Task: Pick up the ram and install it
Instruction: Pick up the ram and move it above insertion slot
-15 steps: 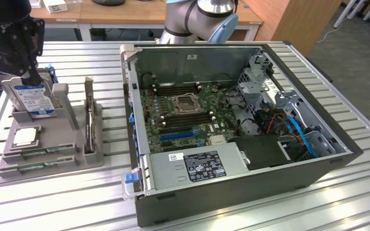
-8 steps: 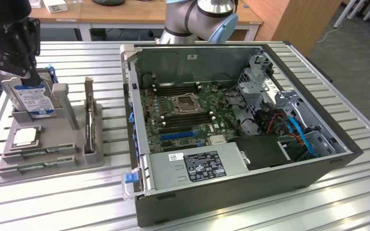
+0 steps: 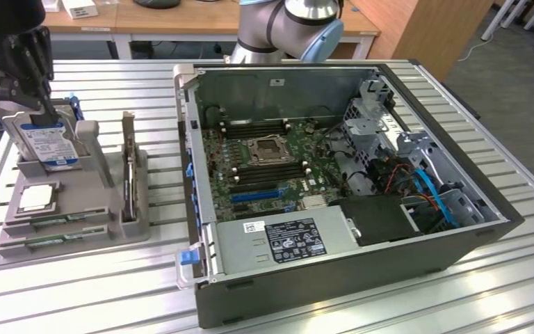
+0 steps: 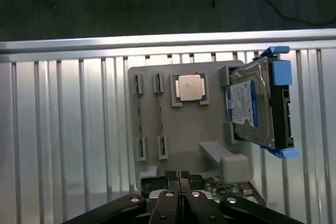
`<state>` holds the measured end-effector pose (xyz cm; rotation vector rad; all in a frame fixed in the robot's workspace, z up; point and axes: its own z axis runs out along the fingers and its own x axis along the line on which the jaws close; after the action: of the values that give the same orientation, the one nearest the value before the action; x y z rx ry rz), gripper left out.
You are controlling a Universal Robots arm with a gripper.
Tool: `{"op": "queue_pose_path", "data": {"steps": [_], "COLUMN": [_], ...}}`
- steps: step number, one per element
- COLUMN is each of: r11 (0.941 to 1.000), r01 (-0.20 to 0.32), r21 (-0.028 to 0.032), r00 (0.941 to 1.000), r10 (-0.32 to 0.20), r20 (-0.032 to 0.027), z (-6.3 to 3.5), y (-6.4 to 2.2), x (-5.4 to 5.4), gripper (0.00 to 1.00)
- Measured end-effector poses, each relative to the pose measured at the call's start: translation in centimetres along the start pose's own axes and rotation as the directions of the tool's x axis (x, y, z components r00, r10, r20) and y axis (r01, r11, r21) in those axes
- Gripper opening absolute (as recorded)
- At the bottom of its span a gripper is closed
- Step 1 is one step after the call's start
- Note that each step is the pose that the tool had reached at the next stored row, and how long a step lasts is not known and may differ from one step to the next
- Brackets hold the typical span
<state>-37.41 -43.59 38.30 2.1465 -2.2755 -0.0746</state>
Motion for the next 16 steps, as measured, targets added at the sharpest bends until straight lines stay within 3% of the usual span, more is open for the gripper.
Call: {"op": "queue_pose_path", "data": {"steps": [3, 16], "r11": [0.9994, 0.9994], "r01": [0.034, 0.035], "r21": [-0.001, -0.0009], "r00": [0.9994, 0.9994], "r10": [-0.035, -0.035], "r20": [-0.0016, -0.0016], "z": [0.02, 0.03], "y": [0.0, 0.0], "x": [0.0, 0.0], "gripper": [0.11, 0.11]}}
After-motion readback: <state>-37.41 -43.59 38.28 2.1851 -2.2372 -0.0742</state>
